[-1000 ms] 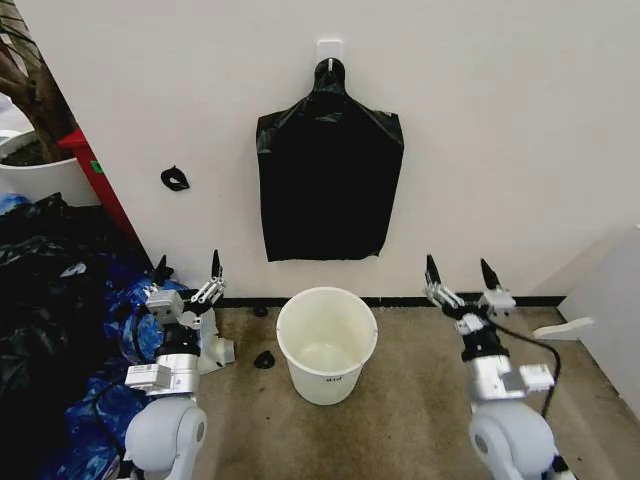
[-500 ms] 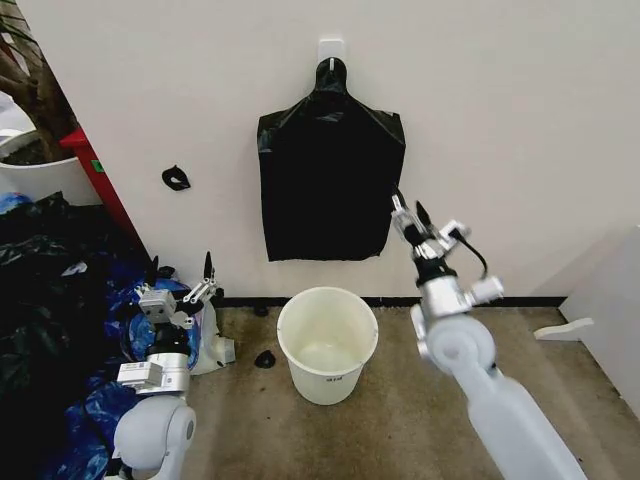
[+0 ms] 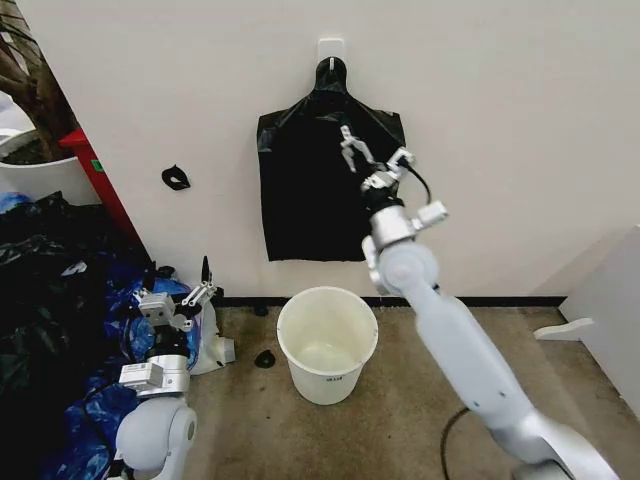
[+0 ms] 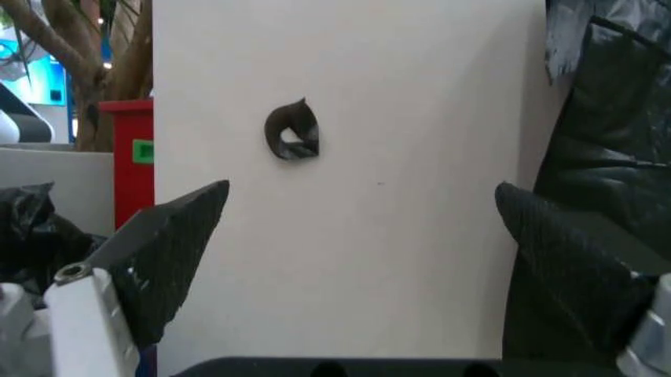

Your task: Place the garbage bag over the trash bin.

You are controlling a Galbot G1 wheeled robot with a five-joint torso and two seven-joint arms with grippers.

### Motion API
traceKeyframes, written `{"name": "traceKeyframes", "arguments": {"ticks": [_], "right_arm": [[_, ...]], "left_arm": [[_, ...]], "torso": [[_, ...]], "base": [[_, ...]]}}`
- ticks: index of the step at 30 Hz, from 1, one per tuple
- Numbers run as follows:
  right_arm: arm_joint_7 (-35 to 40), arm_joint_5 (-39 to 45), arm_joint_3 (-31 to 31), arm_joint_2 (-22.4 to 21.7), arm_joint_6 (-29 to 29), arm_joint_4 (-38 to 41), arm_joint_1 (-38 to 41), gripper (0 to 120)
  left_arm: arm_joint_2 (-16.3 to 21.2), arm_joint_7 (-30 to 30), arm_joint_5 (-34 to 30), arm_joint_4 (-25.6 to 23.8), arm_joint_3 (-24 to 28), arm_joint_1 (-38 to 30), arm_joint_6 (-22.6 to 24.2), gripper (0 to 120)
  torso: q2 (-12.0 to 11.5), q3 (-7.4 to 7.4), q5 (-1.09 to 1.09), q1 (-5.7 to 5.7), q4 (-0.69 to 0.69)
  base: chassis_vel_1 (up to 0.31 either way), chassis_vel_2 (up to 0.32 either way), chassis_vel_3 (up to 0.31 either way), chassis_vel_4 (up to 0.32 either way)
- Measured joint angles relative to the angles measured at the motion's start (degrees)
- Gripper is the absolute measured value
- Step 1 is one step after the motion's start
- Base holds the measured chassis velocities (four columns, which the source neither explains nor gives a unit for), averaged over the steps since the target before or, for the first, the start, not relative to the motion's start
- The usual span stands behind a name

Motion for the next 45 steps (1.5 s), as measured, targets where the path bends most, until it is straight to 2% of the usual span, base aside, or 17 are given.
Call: {"name": "traceKeyframes", "arguments": {"ticks": [10, 17, 18, 23, 26, 31, 32, 37, 45], "right_arm": [[0.4, 0.0, 0.0, 4.5, -0.2, -5.9, 4.5, 98], [0.1, -0.8, -0.1, 6.4, -0.2, -7.7, 6.2, 72], [0.1, -0.8, -0.1, 6.4, -0.2, -7.7, 6.2, 72], [-0.8, -1.6, 0.1, 6.5, 0.0, -7.5, 5.6, 50], [-0.9, -1.8, 0.2, 6.4, 0.0, -7.3, 5.3, 43], [-1.2, -2.7, 0.2, 6.1, 0.1, -7.2, 5.0, 19], [-1.2, -2.7, 0.2, 6.1, 0.1, -7.2, 5.0, 19], [-1.9, -3.4, 0.5, 6.0, 0.5, -7.5, 5.5, 0], [-2.1, -4.7, 0.0, 4.6, 1.0, -4.7, 2.0, 0]], "left_arm": [[0.4, -0.7, -0.2, -0.1, -0.1, 0.0, -0.3, 100], [0.4, -1.3, -0.3, 0.2, -0.1, -0.1, -0.6, 100], [0.4, -1.3, -0.3, 0.2, -0.1, -0.1, -0.6, 100], [0.5, -1.5, -0.3, 0.6, -0.1, -0.3, -0.9, 100], [0.5, -1.6, -0.3, 0.8, -0.1, -0.4, -1.0, 100], [0.4, -1.6, -0.3, 1.2, 0.2, -0.8, -1.0, 100], [0.4, -1.6, -0.3, 1.2, 0.2, -0.8, -1.0, 100], [0.6, -1.7, -0.3, 1.5, 0.3, -1.0, -1.1, 100], [0.5, -1.9, -0.3, 1.8, 0.3, -1.2, -1.3, 100]], "torso": [[0.0, 0.0, 0.0, 0.0, -0.01], [0.0, 0.0, 0.0, 0.0, -0.01], [0.0, 0.0, 0.0, 0.0, -0.01], [0.0, 0.0, 0.02, 0.0, -0.01], [0.0, 0.0, 0.02, 0.0, -0.01], [0.0, -0.01, 0.02, 0.0, -0.01], [0.0, -0.01, 0.02, 0.0, -0.01], [0.0, -0.01, 0.02, 0.0, 0.0], [0.0, 0.0, 0.03, 0.0, 0.0]], "base": [[0.0, 0.0, 0.0, 0.0], [0.0, 0.0, 0.0, 0.0], [0.0, 0.0, 0.0, 0.0], [0.0, 0.0, 0.0, 0.0], [0.0, 0.0, 0.0, 0.0], [0.0, 0.0, 0.0, 0.0], [0.0, 0.0, 0.0, 0.0], [0.0, 0.0, 0.0, 0.0], [0.0, 0.0, 0.0, 0.0]]}}
